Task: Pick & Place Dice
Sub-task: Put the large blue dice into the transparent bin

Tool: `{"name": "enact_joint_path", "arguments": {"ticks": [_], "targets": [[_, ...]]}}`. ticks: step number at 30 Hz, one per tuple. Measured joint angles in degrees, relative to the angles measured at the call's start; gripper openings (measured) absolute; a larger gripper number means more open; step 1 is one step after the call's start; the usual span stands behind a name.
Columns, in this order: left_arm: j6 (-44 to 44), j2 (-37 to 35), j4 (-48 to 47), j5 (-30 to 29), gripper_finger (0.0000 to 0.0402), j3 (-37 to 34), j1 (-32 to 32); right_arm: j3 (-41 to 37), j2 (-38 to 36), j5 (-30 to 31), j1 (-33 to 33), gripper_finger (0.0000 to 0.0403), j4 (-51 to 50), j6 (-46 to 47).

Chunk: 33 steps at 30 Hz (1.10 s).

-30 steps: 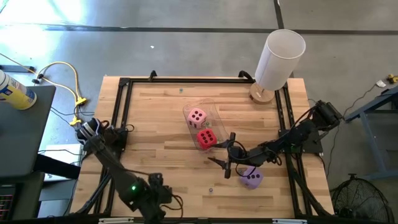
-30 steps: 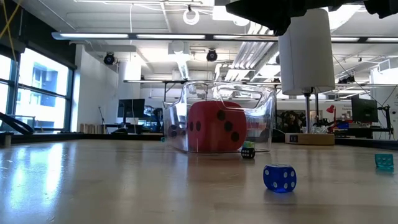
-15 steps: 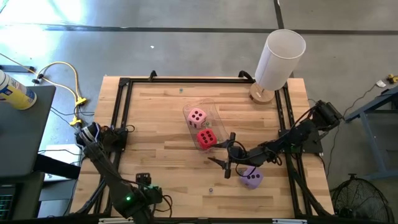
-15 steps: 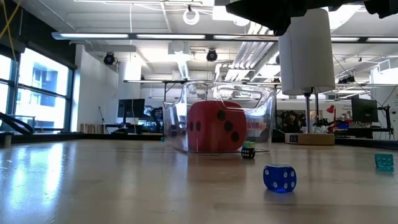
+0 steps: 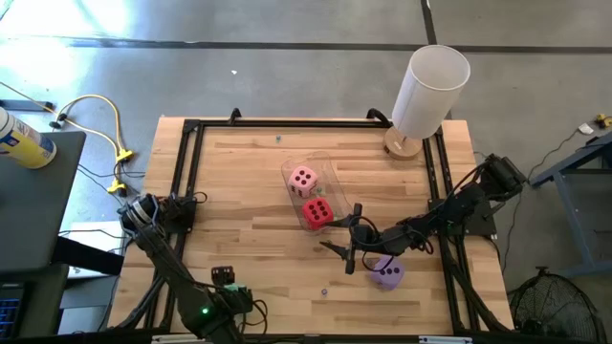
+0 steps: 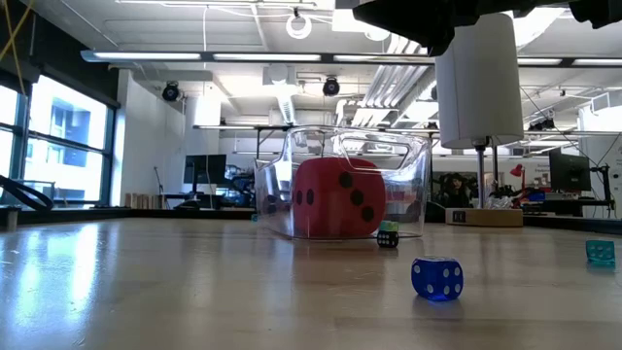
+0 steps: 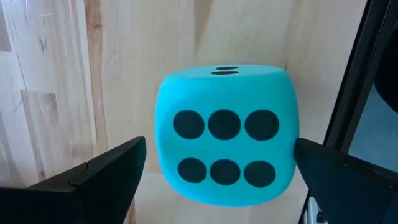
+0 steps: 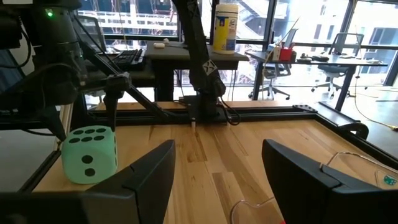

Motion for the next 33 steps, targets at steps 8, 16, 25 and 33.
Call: {"name": "enact_joint_path", "arguments": {"ticks": [8, 16, 25, 33], "targets": [[-0.1, 0.0, 0.0, -1.3, 0.0399, -0.1, -0.4, 0.0, 0.0, 0.0, 0.0, 0.0232, 0.0, 0.0], [-0.4, 0.0, 0.6, -2.3, 0.0399, -1.7, -0.4, 0.0, 0.0, 0.0, 0.0, 0.0232, 0.0, 0.0], [-0.2, 0.4, 0.8, -2.6, 0.0399, -4.0, -0.3, 0.0, 0.0, 0.0, 0.0, 0.0232, 0.0, 0.0], [-0.9, 0.0, 2.4, -2.6, 0.0399, -6.5, 0.8, 0.0, 0.0, 0.0, 0.0, 0.0232, 0.0, 0.1]]}}
